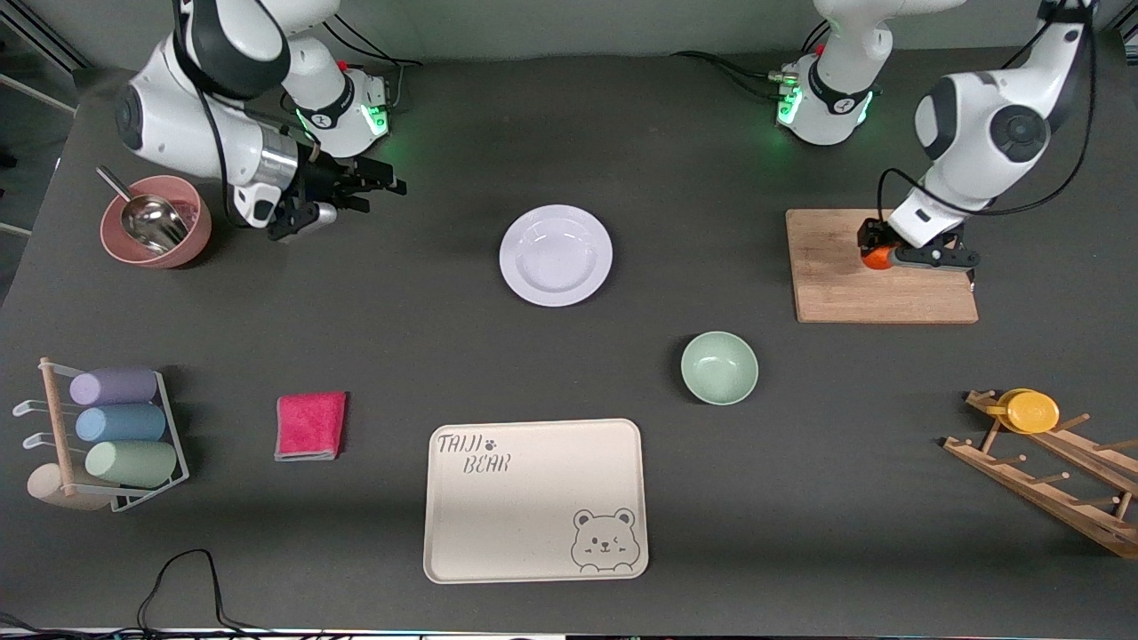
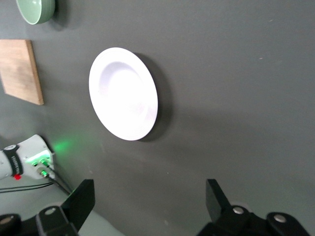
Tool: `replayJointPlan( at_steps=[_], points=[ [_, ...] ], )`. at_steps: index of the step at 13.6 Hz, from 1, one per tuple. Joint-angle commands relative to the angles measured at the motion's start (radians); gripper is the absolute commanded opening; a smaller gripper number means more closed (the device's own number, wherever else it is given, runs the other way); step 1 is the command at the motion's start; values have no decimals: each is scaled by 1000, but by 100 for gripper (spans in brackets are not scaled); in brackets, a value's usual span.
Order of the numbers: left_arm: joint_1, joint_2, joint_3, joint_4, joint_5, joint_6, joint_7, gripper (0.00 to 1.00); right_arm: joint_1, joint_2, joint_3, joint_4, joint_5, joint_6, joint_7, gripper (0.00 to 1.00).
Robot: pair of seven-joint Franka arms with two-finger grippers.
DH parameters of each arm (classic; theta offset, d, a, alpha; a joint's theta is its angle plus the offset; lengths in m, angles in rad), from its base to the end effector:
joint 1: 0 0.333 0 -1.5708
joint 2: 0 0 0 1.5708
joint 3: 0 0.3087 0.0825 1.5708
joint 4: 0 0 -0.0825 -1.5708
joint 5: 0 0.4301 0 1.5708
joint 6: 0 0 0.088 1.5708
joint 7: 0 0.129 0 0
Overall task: Place orange and plate with both arms
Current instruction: 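Grasp the orange with the left gripper and lift it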
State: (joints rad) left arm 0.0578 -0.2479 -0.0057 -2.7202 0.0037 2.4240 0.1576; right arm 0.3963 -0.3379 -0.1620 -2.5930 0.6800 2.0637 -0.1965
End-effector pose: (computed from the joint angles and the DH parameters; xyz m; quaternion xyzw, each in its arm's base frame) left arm 0.4169 0.0220 0.2333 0.9982 -0.0540 -0.0242 0.0007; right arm 0.4089 0.1493 0.3133 -0.9481 -0.0242 0.1040 0.2996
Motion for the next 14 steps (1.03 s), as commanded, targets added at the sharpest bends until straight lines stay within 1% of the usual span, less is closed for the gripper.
replayJointPlan(
  at_steps=[1,2,3,5,6,8,9,12,14],
  points=[
    [-7,-108,-10,109,-46,-256,19,0,10,138,-62,-25,218,15,-304,100],
    [-24,-132,-16,152,-77,-345,17,0,10,192,-70,-30,304,15,-405,100],
    [-56,-136,-16,202,-111,-414,1,0,12,236,-70,-44,403,16,-507,100],
    [-119,-125,-22,276,-158,-460,-56,0,13,344,-68,-59,579,13,-714,100],
    [-169,-122,-33,295,-177,-468,-151,0,22,390,-68,-61,654,10,-794,100],
    [-275,-105,-82,348,-186,-477,-361,0,38,462,-68,-61,745,3,-901,100],
    [-321,-70,-115,394,-189,-479,-457,0,38,493,-68,-61,794,-5,-967,100],
    [-407,47,-184,528,-212,-482,-753,0,38,626,-70,-59,935,-117,-1167,100],
    [-447,114,-239,583,-217,-458,-941,0,38,684,-70,-56,980,-151,-1202,100]
  ],
)
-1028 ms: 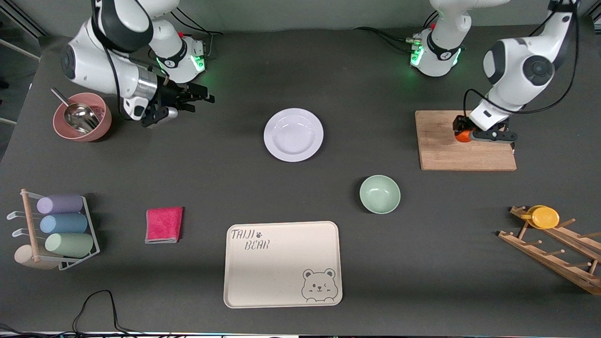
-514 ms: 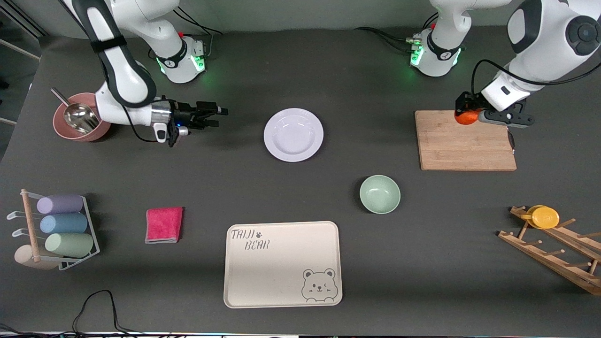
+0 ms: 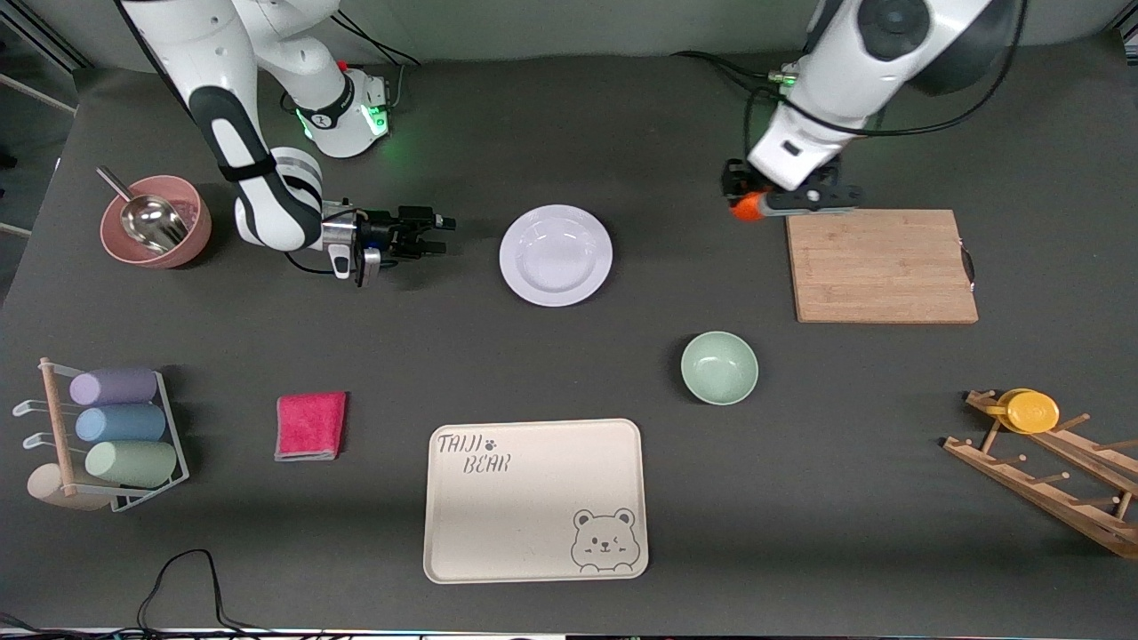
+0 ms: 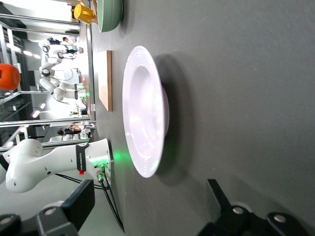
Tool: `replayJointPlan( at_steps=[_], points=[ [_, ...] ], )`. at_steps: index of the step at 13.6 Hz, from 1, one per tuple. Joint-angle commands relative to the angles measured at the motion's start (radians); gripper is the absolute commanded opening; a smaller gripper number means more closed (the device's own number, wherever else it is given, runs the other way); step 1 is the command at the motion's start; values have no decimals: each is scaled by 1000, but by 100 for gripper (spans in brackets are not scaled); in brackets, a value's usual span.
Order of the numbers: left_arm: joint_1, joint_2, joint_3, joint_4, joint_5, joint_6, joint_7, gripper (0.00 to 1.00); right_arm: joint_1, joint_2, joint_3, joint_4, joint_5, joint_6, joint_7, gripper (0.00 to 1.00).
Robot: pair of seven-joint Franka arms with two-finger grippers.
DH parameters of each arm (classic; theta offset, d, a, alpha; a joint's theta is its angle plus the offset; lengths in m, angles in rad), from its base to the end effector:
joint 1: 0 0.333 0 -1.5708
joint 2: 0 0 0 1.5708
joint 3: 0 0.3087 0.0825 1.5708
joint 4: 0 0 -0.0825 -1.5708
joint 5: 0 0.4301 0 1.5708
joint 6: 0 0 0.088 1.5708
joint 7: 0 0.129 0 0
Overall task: Place orange and plate with both arms
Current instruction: 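Grasp the orange with the left gripper and lift it, then carry the orange onto the white plate while the right gripper approaches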
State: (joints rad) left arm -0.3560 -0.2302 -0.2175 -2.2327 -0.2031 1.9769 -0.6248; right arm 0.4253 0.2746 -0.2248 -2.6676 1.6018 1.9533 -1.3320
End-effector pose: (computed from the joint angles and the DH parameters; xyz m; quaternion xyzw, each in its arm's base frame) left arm 0.4279 -0.2978 0.4140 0.9951 0.0702 -0.0500 0.0482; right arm 0.3367 0.1441 0.0734 -0.8404 -0.0349 0.0281 0.5402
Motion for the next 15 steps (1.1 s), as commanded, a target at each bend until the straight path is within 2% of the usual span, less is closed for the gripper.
replayJointPlan(
  at_steps=[1,4,6,8,9,12,14,15],
  points=[
    [-43,136,-60,128,-10,6,-243,0,9,81,-7,18,62,-47,-67,100],
    [-69,264,-182,186,-4,158,-535,0,7,97,-7,18,63,-47,-65,100],
    [-128,331,-204,189,11,296,-689,0,7,100,-7,18,63,-47,-65,100],
    [-184,389,-204,191,104,371,-786,0,6,100,-7,18,63,-47,-64,100],
    [-216,422,-204,191,166,404,-859,0,6,100,-7,20,63,-47,-64,95],
    [-293,520,-203,205,350,464,-1042,0,6,100,-8,21,63,-47,-64,61],
    [-304,566,-201,240,503,467,-1168,0,6,100,-8,21,63,-47,-64,43],
    [-307,596,-203,255,583,467,-1231,0,6,100,-8,21,63,-47,-64,37]
  ],
)
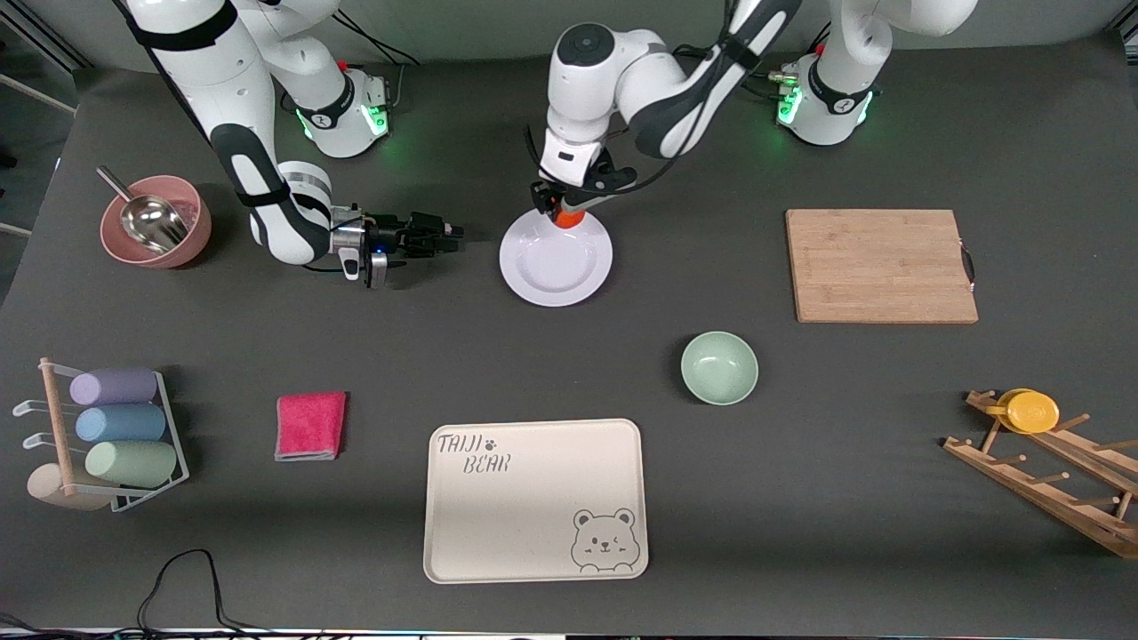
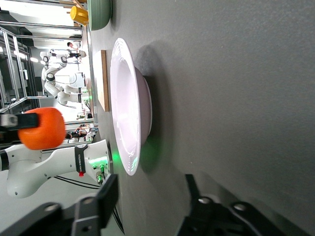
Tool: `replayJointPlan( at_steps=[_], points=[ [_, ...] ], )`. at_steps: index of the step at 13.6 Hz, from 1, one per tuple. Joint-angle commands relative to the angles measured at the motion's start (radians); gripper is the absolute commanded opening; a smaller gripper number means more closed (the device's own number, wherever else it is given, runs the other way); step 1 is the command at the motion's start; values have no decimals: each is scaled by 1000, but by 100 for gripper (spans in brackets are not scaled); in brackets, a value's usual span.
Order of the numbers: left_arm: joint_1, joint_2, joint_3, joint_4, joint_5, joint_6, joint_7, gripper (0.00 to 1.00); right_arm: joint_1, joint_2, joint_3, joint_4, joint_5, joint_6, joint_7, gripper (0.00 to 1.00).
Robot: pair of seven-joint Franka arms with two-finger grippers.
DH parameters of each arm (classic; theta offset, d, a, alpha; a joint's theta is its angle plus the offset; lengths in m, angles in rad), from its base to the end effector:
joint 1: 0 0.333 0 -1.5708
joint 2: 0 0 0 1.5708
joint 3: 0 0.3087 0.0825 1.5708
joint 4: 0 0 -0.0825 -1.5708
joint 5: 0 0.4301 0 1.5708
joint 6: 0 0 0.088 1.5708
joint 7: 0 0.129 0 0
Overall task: Place orange and plate with both arms
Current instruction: 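Carry the orange onto the white plate while the right gripper approaches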
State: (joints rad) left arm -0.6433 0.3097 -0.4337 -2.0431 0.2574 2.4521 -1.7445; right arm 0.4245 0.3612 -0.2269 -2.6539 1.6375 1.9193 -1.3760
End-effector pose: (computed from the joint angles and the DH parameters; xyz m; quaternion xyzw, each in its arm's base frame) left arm 0.3075 -0.5601 0.2555 0.9656 0.2497 0.0352 0.0635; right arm 0.3246 0.1399 0.0480 -0.8374 -0.0215 0.0370 0.5449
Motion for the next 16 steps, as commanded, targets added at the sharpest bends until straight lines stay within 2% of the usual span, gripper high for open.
replayJointPlan(
  at_steps=[1,4,9,11,14,15,16],
  points=[
    [-35,90,13,78,176,-7,-169,0,7,13,-6,9,27,-13,-20,37],
    [-88,198,23,168,236,-19,-225,0,7,13,-6,9,27,-13,-21,36],
    [-98,294,32,190,393,-8,-233,0,7,45,-6,22,27,-13,-35,36],
    [-92,307,33,195,463,-4,-233,0,7,53,-6,23,27,-13,-35,36],
    [-91,310,46,195,468,27,-234,0,7,58,-6,29,27,-13,-37,36],
    [-91,313,46,193,468,27,-233,13,7,64,-6,31,27,-13,-37,36],
    [-91,313,46,192,470,25,-233,54,7,65,-6,34,28,-13,-38,36]
  ],
)
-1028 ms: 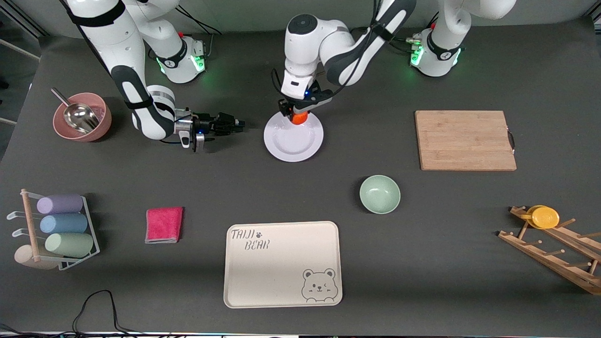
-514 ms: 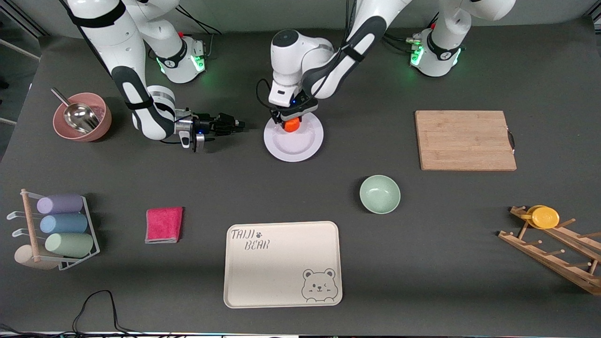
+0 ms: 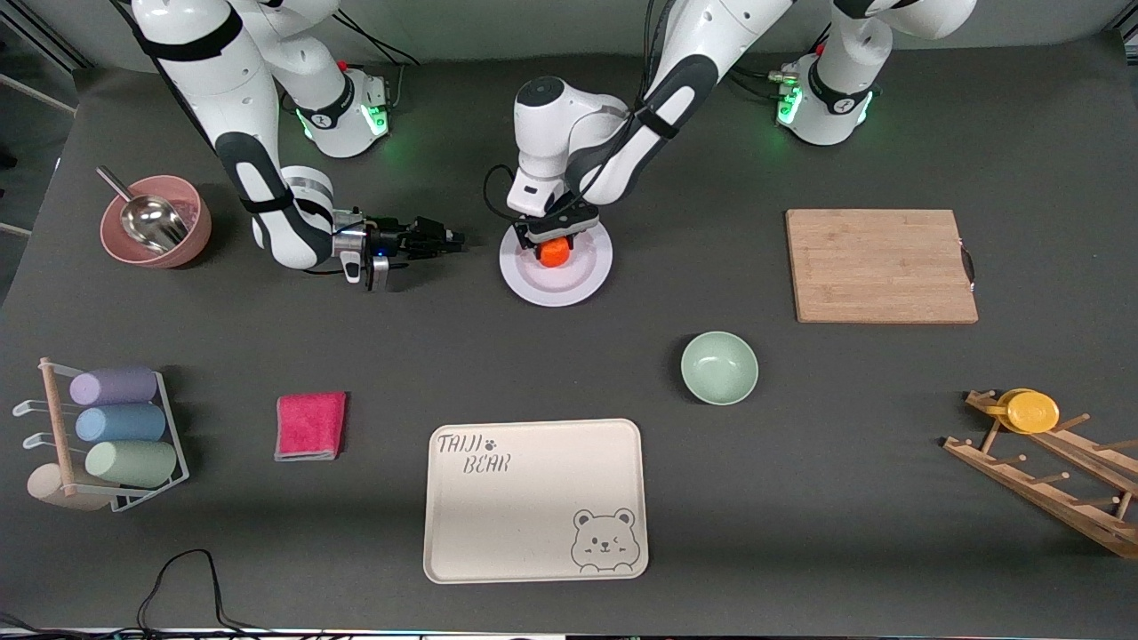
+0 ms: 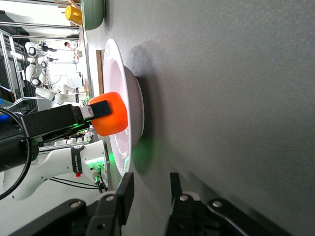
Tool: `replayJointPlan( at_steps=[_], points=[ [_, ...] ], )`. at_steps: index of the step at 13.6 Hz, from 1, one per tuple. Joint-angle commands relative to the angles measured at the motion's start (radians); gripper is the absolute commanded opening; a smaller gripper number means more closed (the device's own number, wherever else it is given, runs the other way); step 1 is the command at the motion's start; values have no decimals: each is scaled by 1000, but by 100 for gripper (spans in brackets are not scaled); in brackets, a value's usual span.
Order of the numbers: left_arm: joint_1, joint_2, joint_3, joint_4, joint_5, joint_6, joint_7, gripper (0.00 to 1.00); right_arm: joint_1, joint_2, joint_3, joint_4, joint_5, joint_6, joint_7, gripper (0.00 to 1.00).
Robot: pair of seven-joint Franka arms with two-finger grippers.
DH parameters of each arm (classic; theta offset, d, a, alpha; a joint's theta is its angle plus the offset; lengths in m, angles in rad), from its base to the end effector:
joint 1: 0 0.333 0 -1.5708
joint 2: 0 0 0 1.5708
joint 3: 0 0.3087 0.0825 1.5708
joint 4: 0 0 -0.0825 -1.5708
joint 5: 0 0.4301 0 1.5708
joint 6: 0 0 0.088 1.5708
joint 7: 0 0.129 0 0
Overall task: Place orange and plate with both arms
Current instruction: 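Carry the orange onto the white plate while the right gripper approaches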
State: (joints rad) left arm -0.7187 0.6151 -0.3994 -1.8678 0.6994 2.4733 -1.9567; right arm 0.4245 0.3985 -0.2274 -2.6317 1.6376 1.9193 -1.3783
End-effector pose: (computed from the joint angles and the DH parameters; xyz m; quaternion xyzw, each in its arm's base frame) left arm 0.3025 -0.5993 0.1482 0.9761 0.1830 0.1113 0.0359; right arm 0.3265 0.1381 0.0383 -0.8401 -0.0194 0.0420 0.5405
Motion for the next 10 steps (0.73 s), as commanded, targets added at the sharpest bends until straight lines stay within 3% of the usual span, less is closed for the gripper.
replayJointPlan(
  at_steps=[1,7,10],
  points=[
    [-18,8,13,16,29,3,-19,100,7,31,-6,13,28,-13,-41,36],
    [-10,-3,11,15,28,-14,-16,100,7,37,-6,15,30,-13,-41,36],
    [-1,-69,11,15,28,-109,-7,100,10,46,-3,21,63,-13,-41,36]
  ],
)
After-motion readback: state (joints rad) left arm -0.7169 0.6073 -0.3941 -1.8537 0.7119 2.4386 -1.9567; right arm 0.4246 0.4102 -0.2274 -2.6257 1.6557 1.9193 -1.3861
